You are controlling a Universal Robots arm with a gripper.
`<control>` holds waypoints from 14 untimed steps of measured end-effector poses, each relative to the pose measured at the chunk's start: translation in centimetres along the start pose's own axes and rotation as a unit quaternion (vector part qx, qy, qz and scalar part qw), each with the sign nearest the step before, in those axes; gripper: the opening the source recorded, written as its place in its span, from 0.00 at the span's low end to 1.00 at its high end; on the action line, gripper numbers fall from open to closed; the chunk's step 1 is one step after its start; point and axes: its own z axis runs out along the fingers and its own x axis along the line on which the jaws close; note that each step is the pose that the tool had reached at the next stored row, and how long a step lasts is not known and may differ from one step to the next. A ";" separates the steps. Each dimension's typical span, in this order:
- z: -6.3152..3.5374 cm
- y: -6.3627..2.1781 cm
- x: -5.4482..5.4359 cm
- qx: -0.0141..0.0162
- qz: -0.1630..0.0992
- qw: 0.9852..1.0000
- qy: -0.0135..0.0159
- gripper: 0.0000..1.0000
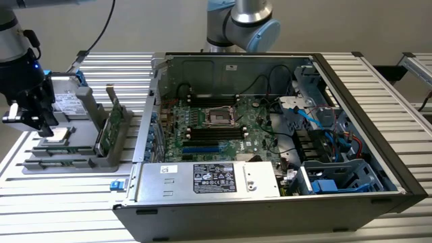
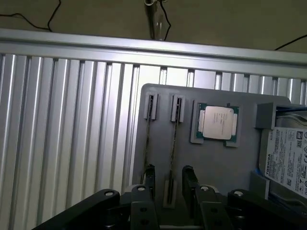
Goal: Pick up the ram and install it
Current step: 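Pick up the ram and move it above insertion slot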
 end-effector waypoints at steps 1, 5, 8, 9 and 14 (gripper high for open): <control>0.18 0.08 0.0 0.001 0.000 1.000 0.000 0.36; 0.83 0.33 0.0 0.005 0.000 1.000 0.000 0.36; 1.20 0.36 0.1 0.008 0.000 1.000 0.001 0.36; 1.31 0.36 0.2 0.009 0.000 1.000 0.001 0.36; 1.83 0.36 0.8 0.013 0.000 1.000 0.001 0.36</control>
